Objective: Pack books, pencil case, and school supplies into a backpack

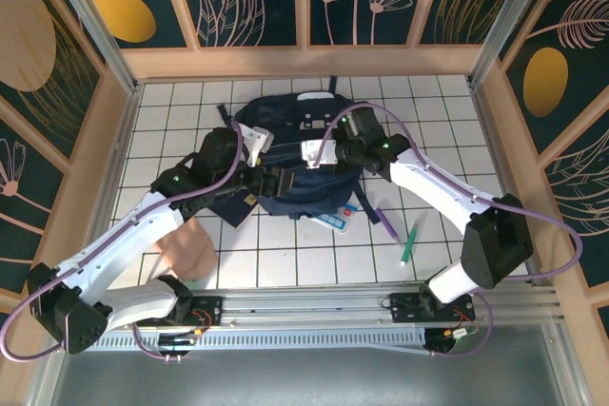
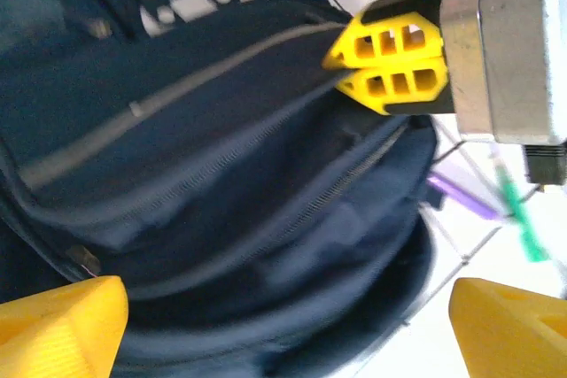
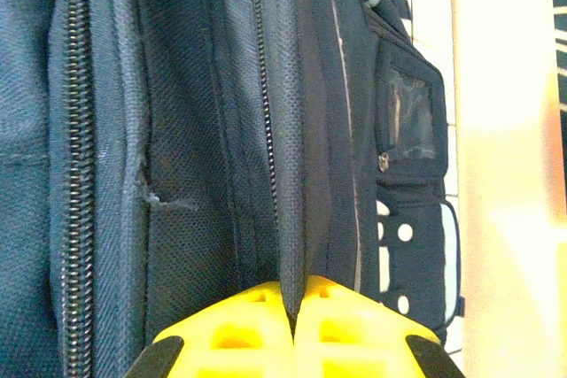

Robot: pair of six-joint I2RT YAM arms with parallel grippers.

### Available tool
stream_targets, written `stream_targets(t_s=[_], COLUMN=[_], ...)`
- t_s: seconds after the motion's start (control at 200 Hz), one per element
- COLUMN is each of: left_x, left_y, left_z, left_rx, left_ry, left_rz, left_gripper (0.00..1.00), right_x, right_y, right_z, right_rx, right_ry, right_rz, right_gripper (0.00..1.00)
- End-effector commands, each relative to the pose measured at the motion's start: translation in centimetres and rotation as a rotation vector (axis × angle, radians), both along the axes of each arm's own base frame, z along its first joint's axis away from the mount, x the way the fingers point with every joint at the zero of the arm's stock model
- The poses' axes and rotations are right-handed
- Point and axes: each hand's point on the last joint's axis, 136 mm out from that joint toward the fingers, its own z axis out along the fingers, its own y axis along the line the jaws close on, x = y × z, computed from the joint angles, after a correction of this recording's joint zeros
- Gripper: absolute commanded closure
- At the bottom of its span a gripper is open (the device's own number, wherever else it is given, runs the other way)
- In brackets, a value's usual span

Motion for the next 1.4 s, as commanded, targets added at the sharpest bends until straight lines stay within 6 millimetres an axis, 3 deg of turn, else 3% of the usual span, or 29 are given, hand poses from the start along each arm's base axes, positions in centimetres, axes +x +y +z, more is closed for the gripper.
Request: stream_targets(t_s=[0.0, 0.125, 0.24, 0.38, 0.395, 0.445, 0.555, 0.686, 0.731, 0.836, 0.951, 0.986, 1.106, 1.191, 1.256, 1.391], left_x=[2.4, 2.2, 3.5, 5.3, 5.9, 6.9, 8.3, 9.5, 9.5, 10.2, 11.0, 11.1, 11.1, 11.1, 10.8, 10.5], left_y=[2.0, 0.1, -0.9, -2.0, -2.3, -3.0, -3.9, -4.4, -4.6, -4.4, -3.8, -3.6, -3.3, -3.2, -3.0, -2.1], left_z=[4.5, 2.5, -0.8, -3.3, -2.5, -2.3, -2.7, -3.0, -2.9, -1.6, -0.4, -0.3, -0.3, 0.7, 2.0, 5.3], left_rx=[0.218, 0.393, 0.545, 0.604, 0.595, 0.577, 0.571, 0.542, 0.518, 0.46, 0.406, 0.398, 0.376, 0.289, 0.199, 0.04], left_ry=[-0.468, -0.712, -0.705, -0.65, -0.664, -0.663, -0.655, -0.637, -0.638, -0.674, -0.682, -0.679, -0.681, -0.685, -0.693, -0.736], left_rz=[-0.074, -0.324, -0.46, -0.527, -0.517, -0.507, -0.516, -0.556, -0.584, -0.557, -0.517, -0.513, -0.527, -0.535, -0.542, -0.541], left_gripper=[0.11, 0.11, 0.15, 0.39, 0.44, 0.56, 0.63, 1.0, 1.0, 1.0, 1.0, 1.0, 1.0, 1.0, 1.0, 1.0], right_x=[-0.4, -1.3, -1.9, -1.9, -1.9, -2.2, -2.8, -2.4, -2.2, -1.2, 0.3, 0.5, 2.0, 2.6, 2.4, 1.7], right_y=[1.7, 1.0, 1.0, 0.4, 0.3, 0.4, 0.6, -0.4, -0.6, -1.7, -5.3, -6.9, -14.1, -18.5, -20.0, -20.6], right_z=[4.5, 4.5, 4.5, 4.1, 4.1, 4.3, 5.0, 5.4, 5.5, 7.6, 10.9, 10.8, 8.7, 4.8, 1.8, -3.4], right_rx=[0.128, 0.171, 0.206, 0.205, 0.207, 0.222, 0.267, 0.283, 0.296, 0.443, 0.708, 0.773, 0.983, 1.042, 1.022, 0.801], right_ry=[-0.137, -0.118, -0.105, -0.083, -0.082, -0.085, -0.08, -0.08, -0.081, -0.006, 0.099, 0.109, 0.226, 0.41, 0.551, 0.666], right_rz=[0.148, 0.178, 0.185, 0.164, 0.164, 0.167, 0.179, 0.155, 0.14, 0.015, -0.233, -0.32, -0.681, -0.842, -0.875, -0.896], right_gripper=[1.0, 1.0, 1.0, 1.0, 1.0, 1.0, 1.0, 1.0, 1.0, 0.6, 0.53, 0.48, 0.42, 0.44, 0.48, 0.48])
